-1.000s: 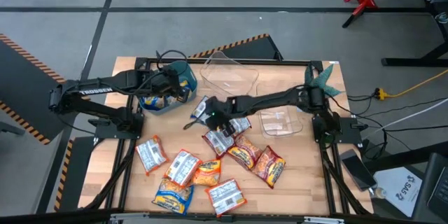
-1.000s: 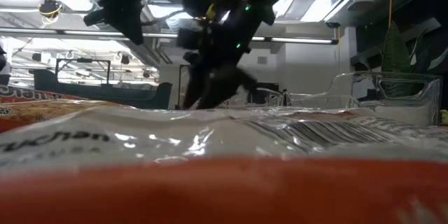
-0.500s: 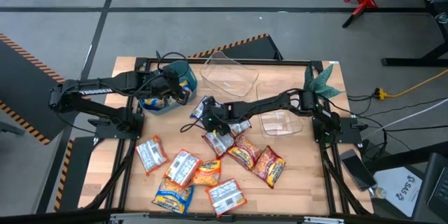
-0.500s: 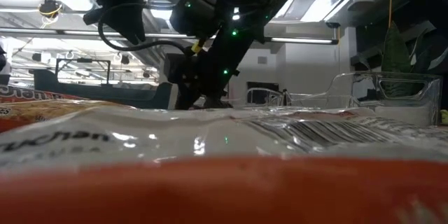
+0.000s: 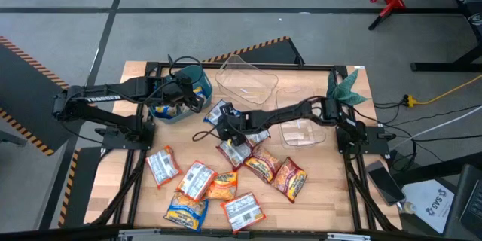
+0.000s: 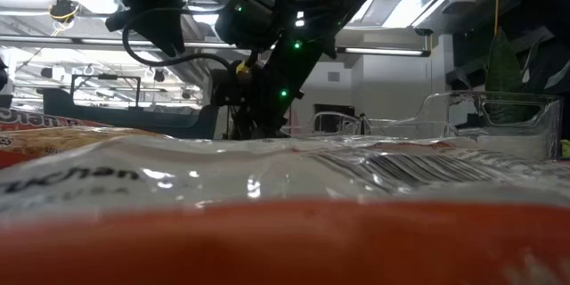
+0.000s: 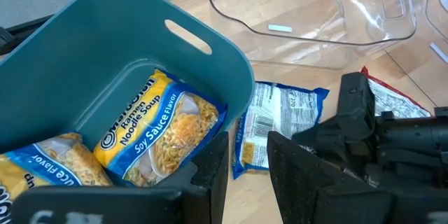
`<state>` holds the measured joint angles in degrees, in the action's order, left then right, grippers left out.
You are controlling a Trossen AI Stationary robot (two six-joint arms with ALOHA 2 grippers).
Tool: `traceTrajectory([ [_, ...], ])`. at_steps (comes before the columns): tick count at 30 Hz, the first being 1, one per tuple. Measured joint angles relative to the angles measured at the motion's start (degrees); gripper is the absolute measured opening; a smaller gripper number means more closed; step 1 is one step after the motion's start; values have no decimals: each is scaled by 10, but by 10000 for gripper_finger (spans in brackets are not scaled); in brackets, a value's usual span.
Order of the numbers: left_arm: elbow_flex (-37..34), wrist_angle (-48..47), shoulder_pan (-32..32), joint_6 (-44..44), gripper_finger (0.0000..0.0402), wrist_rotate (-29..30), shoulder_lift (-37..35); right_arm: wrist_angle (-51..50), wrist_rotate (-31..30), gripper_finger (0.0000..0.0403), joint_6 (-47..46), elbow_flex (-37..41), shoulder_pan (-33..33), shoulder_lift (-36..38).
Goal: Sort Maruchan noodles
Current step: Put the blue noodle pack into the blue bin
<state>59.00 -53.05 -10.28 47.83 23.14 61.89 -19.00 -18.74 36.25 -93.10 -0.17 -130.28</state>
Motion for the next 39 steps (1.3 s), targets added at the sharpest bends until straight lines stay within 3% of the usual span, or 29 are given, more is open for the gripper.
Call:
traceTrajectory([
  [4,0,0,0,0,94,0,0,-17,-3,15,-2,-3,11,0],
  [8,0,0,0,0,94,0,0,-75,16,7,-12,-30,20,0],
  [19,0,0,0,-17,94,0,0,-277,261,1,-96,-194,1,-4],
  [26,-1,-8,0,-35,94,-2,-7,-297,375,1,-135,-272,-17,-4],
  [34,-1,0,6,-34,94,49,-143,-264,501,1,-199,-304,-59,-4],
  [39,0,6,6,-15,94,81,-240,-163,580,1,-297,-322,-86,-3],
])
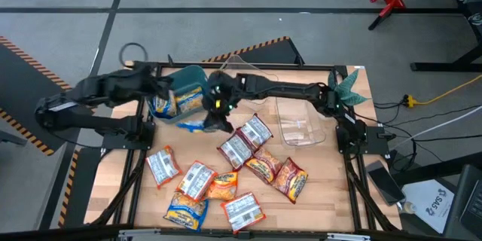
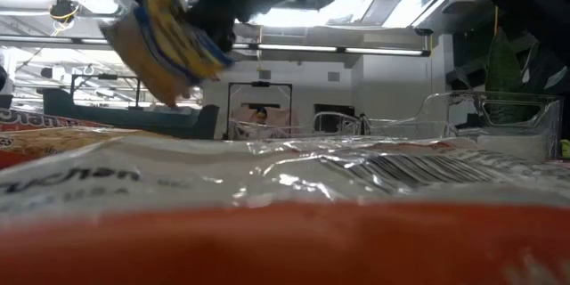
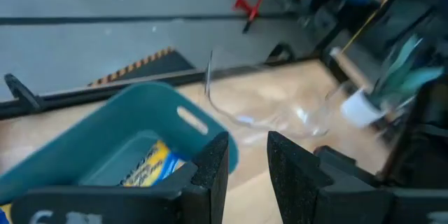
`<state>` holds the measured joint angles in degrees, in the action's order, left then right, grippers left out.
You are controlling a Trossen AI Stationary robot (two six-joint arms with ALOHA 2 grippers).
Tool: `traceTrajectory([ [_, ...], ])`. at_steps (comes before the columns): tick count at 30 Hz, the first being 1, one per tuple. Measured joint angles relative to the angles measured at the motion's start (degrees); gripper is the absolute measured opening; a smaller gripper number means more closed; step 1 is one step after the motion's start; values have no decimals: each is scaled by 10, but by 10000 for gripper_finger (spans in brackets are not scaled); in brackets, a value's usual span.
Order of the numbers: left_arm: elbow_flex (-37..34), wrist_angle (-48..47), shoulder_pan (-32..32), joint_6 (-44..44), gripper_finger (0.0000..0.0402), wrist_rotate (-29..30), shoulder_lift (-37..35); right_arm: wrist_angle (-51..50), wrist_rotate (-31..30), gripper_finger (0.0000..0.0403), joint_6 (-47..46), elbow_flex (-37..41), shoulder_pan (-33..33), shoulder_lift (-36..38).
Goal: Sort Maruchan noodles
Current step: Put the blue noodle pack into the blue bin
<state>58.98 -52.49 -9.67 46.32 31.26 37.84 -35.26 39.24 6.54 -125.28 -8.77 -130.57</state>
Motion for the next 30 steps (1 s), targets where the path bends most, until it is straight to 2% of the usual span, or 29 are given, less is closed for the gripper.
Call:
traceTrajectory([
  [7,0,-1,0,10,94,17,-73,179,16,1,-146,-7,-37,1],
  [11,0,-12,0,10,94,28,-81,252,-14,1,-190,-7,-53,-7],
  [16,0,-15,0,-2,94,28,-78,351,6,1,-315,-7,-67,-55],
  [24,0,-23,0,-4,94,32,-78,483,-69,0,-452,-6,-70,-123],
  [30,0,-26,0,-4,94,36,-78,491,-181,0,-457,-6,-70,-150],
])
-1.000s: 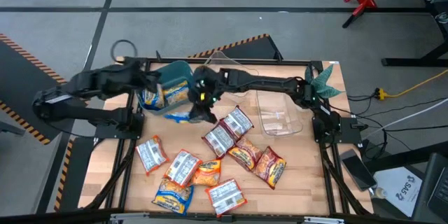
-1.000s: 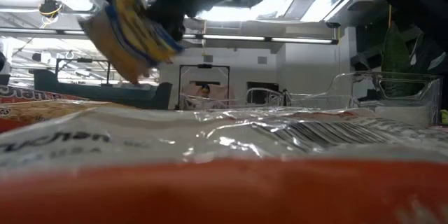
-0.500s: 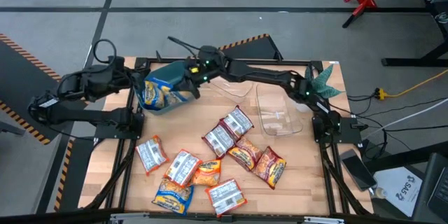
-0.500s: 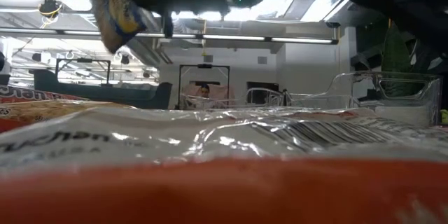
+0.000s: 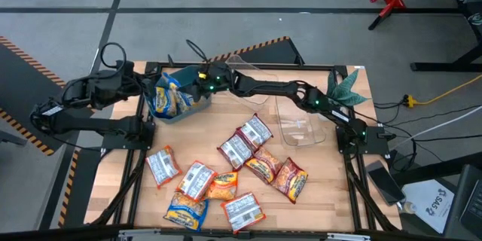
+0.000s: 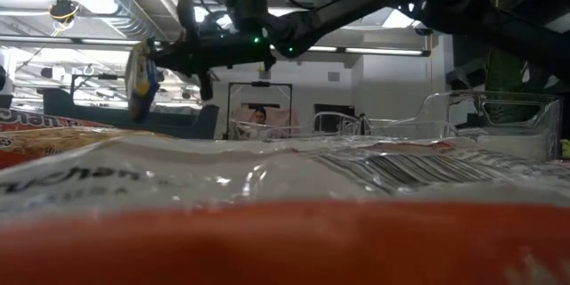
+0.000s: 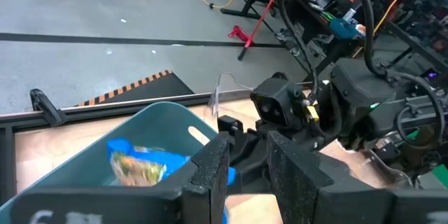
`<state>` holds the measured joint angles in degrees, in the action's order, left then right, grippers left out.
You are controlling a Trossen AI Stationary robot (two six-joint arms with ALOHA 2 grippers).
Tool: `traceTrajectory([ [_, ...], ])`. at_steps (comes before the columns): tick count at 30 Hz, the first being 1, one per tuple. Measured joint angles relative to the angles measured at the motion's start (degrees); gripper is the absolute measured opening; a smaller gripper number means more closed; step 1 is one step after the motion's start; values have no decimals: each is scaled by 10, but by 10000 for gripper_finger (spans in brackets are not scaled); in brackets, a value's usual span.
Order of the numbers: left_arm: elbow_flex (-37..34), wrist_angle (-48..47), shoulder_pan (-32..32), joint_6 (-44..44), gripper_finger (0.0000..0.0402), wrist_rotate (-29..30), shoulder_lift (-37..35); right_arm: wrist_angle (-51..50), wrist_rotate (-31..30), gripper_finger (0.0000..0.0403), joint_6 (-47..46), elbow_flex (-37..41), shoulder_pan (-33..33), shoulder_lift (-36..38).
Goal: Sort Maruchan noodles
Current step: Put the blue noodle pack into the blue bin
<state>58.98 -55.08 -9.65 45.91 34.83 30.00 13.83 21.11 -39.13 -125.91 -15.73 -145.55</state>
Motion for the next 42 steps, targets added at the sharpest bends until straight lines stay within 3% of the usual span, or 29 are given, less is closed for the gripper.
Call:
traceTrajectory([
  [9,0,-17,0,0,94,7,0,36,-41,0,-3,0,5,-15],
  [16,0,-30,0,0,94,7,0,-10,-60,10,41,0,19,-16],
  [22,-9,-29,0,5,94,8,2,-25,-38,73,49,0,23,-17],
  [29,-91,-13,0,64,94,-8,4,-33,-30,143,15,0,-1,-15],
  [34,-130,31,0,37,94,-75,4,-20,105,151,-21,0,-34,5],
  [39,-131,50,2,-87,94,-178,4,-28,229,151,9,0,-60,66],
  [42,-131,43,3,-160,94,-193,4,-51,268,151,41,-1,-75,107],
])
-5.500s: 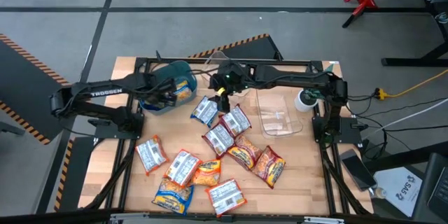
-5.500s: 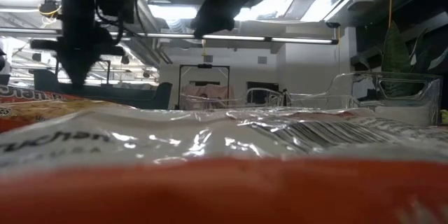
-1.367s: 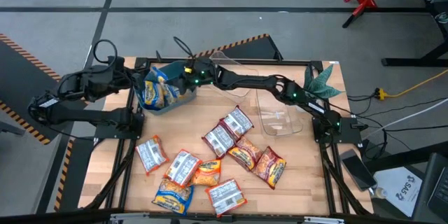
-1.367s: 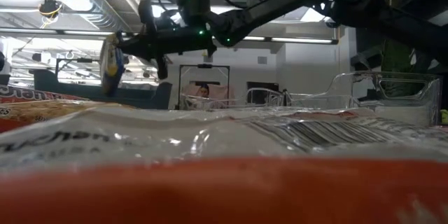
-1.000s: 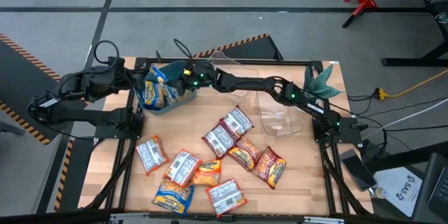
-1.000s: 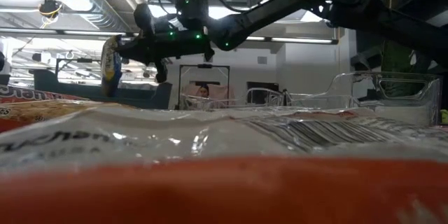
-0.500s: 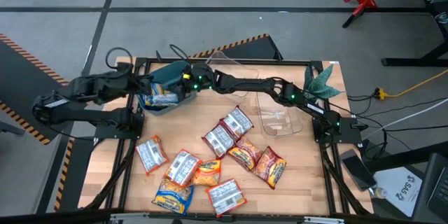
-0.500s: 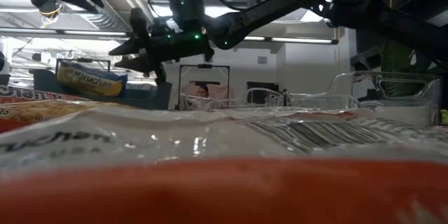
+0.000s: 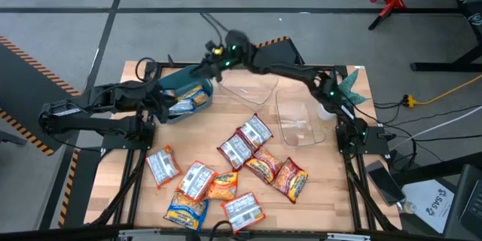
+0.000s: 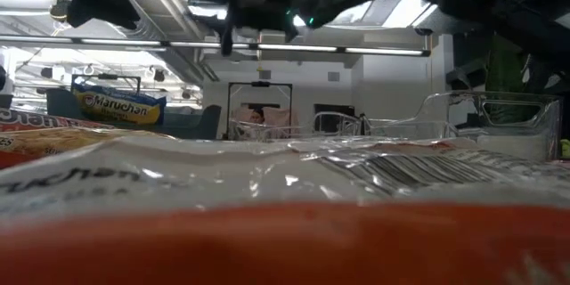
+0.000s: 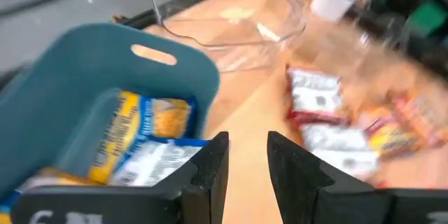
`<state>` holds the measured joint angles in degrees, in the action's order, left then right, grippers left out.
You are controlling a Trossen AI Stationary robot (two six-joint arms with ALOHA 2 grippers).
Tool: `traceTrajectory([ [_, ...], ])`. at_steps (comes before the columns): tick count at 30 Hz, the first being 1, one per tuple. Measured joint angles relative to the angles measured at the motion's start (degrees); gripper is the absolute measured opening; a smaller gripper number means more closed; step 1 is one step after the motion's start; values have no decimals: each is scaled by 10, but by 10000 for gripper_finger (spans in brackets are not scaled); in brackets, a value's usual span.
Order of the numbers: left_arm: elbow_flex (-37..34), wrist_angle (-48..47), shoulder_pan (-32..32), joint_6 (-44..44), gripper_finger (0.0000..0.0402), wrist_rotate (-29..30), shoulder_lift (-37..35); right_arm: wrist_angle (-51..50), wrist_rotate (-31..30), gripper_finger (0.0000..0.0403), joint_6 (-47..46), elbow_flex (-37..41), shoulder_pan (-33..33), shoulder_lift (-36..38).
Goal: Sort Maruchan noodles
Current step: Put the blue noodle pack into the blue bin
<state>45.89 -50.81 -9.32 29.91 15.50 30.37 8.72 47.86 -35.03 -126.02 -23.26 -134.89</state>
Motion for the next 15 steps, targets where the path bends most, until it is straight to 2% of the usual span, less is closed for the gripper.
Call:
traceTrajectory([
  [3,0,-15,0,-74,95,-20,2,-17,6,151,27,0,-13,35],
  [8,0,-36,0,-151,114,-72,55,-28,-8,152,65,0,-25,89],
  [15,0,-33,0,-247,162,-80,152,-31,2,152,73,0,-27,122],
])
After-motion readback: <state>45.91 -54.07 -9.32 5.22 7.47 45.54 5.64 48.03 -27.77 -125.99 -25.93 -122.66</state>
